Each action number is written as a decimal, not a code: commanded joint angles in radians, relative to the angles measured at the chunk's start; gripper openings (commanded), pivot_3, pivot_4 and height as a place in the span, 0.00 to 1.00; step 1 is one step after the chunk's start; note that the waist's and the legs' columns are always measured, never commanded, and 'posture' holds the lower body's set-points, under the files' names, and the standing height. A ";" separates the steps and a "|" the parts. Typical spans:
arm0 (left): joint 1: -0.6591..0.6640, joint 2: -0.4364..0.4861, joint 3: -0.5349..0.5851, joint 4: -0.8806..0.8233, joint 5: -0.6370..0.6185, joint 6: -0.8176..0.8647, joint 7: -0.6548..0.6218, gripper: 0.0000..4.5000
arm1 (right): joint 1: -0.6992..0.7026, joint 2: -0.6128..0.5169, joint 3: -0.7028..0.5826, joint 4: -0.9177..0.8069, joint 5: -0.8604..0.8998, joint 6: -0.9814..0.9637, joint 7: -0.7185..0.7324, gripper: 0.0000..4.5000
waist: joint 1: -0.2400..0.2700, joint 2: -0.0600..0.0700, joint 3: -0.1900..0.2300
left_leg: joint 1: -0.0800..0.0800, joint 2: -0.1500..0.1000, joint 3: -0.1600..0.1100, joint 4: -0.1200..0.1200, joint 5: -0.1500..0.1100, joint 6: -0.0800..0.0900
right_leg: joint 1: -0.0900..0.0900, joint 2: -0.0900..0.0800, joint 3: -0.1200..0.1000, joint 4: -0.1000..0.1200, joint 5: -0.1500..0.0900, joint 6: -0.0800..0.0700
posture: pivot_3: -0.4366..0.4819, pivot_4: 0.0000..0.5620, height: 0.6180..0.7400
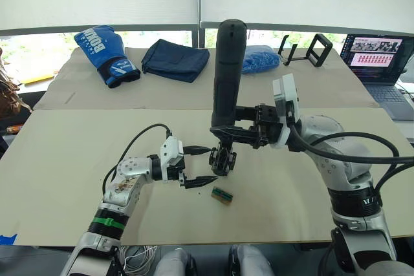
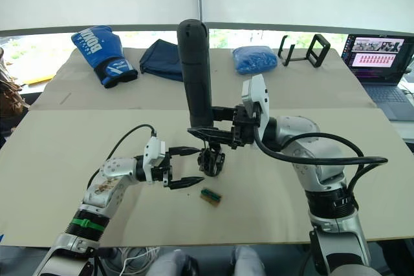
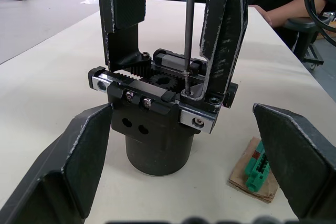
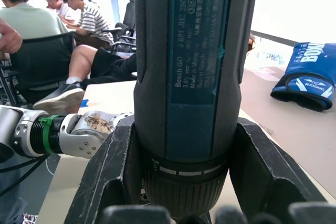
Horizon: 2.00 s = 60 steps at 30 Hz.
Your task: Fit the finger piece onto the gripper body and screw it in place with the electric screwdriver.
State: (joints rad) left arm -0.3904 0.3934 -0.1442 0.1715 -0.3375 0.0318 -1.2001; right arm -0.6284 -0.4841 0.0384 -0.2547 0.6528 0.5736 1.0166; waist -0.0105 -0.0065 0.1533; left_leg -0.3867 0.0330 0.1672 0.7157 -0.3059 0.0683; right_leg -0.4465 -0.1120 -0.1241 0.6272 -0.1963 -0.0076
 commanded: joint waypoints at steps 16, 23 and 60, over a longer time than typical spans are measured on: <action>-0.008 -0.007 -0.003 -0.013 -0.005 -0.018 -0.006 1.00 | -0.024 0.011 -0.040 -0.008 0.034 -0.029 0.007 0.42 | -0.001 0.000 0.000 | 0.000 0.000 0.000 0.000 0.000 0.000 | 0.000 0.000 0.000 0.000 0.000 0.000 | 0.48 0.27 1.00; -0.005 -0.009 -0.001 -0.003 -0.004 -0.026 -0.008 1.00 | -0.037 0.024 -0.066 0.000 0.045 -0.036 0.009 0.42 | 0.000 0.000 0.000 | 0.000 0.000 0.000 0.000 0.000 0.000 | 0.000 0.000 0.000 0.000 0.000 0.000 | 0.48 0.27 1.00; -0.003 -0.019 -0.003 -0.005 -0.001 -0.025 0.003 1.00 | -0.062 -0.009 -0.050 0.006 0.064 0.037 0.015 0.42 | 0.001 0.000 0.000 | 0.000 0.000 0.000 0.000 0.000 0.000 | 0.000 0.000 0.000 0.000 0.000 0.000 | 0.48 0.27 1.00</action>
State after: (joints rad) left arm -0.3903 0.3818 -0.1459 0.1751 -0.3349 0.0228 -1.1955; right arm -0.6601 -0.4847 0.0007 -0.2233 0.7011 0.6179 1.0294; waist -0.0093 -0.0065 0.1533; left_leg -0.3872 0.0330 0.1671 0.7158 -0.3059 0.0683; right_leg -0.4467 -0.1121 -0.1243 0.6272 -0.1963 -0.0077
